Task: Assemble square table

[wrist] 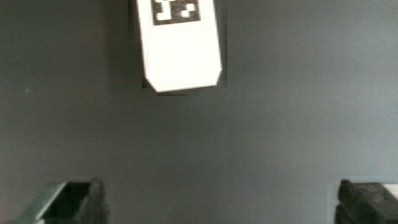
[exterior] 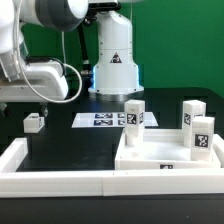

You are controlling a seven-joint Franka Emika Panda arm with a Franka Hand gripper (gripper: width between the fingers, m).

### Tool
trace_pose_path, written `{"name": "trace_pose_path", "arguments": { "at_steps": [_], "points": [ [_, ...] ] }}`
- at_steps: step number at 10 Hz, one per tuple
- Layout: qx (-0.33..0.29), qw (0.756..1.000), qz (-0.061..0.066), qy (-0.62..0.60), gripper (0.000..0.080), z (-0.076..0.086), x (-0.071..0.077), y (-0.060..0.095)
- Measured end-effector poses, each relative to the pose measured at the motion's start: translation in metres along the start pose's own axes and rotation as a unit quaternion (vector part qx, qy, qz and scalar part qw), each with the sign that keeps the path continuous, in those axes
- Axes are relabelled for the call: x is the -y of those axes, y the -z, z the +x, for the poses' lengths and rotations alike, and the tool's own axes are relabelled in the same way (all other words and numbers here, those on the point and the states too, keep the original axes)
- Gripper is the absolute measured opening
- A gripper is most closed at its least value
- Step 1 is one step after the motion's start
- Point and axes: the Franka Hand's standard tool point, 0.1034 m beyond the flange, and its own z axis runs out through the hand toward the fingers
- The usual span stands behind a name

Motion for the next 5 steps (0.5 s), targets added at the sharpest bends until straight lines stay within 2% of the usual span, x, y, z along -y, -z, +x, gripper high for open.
{"name": "trace_pose_path", "arguments": {
  "at_steps": [1,3,4,5],
  "points": [
    [0.037,0.999,0.007,0.002,0.0649,-0.001,0.003,-0.001],
    [0.085,0.996,0.012,0.003,0.0649,0.001,0.006,-0.004],
    [0.123,0.992,0.008,0.003,0.0649,-0.005,0.005,-0.007],
    [0.164,0.986,-0.014,0.011,0.0649,-0.008,-0.004,-0.013]
  ]
}}
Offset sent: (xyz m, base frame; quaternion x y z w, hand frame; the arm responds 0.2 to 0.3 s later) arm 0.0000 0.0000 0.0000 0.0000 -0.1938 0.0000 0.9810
